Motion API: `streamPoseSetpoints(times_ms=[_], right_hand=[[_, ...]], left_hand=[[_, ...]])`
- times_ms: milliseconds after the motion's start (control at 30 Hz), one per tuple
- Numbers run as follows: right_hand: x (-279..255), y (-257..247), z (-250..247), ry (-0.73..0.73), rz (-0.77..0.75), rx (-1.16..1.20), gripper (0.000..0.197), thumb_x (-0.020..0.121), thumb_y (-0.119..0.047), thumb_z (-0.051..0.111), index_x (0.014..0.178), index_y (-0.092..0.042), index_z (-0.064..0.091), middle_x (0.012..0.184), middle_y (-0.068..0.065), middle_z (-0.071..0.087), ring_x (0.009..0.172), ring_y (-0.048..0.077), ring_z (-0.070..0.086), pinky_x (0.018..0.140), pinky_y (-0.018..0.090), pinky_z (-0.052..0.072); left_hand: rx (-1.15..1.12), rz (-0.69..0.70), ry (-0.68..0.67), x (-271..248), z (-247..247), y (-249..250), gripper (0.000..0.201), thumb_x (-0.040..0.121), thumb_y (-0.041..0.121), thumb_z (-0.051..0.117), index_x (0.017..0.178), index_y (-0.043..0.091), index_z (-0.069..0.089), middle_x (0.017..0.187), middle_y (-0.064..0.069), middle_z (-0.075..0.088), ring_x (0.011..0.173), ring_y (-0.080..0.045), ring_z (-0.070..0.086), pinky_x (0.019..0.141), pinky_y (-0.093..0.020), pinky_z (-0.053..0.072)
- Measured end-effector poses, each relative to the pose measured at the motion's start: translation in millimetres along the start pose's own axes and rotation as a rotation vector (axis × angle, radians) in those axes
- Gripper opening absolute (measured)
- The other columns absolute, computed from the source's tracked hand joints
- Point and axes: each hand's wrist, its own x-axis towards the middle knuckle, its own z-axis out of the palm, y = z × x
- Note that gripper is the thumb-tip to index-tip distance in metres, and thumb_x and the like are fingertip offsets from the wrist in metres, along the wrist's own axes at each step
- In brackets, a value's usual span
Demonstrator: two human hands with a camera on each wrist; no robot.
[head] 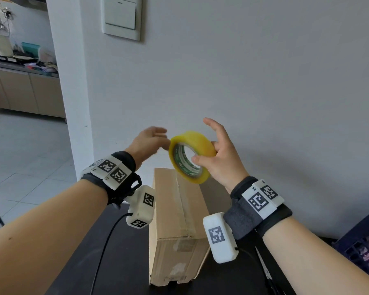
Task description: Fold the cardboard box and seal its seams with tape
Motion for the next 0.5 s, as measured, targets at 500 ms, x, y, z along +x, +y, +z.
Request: streamPoseSetpoints(times_ms=[500], right_hand=[[-5, 8, -30, -0.018, 0.051, -0.116, 0.093, 0.067, -0.006, 0.077, 0.135, -0.049, 0.032, 0.089, 0.012, 0.067, 0.082, 0.023, 0.068, 0.080, 0.044, 0.056]], left_hand=[[0.168, 0.195, 0.057, -10, 37, 23, 0.015, 0.089, 0.018, 0.063, 0.088, 0.005, 0.069, 0.071, 0.000, 0.064, 0.060, -0.007, 0.056, 0.053, -0.011, 0.048]])
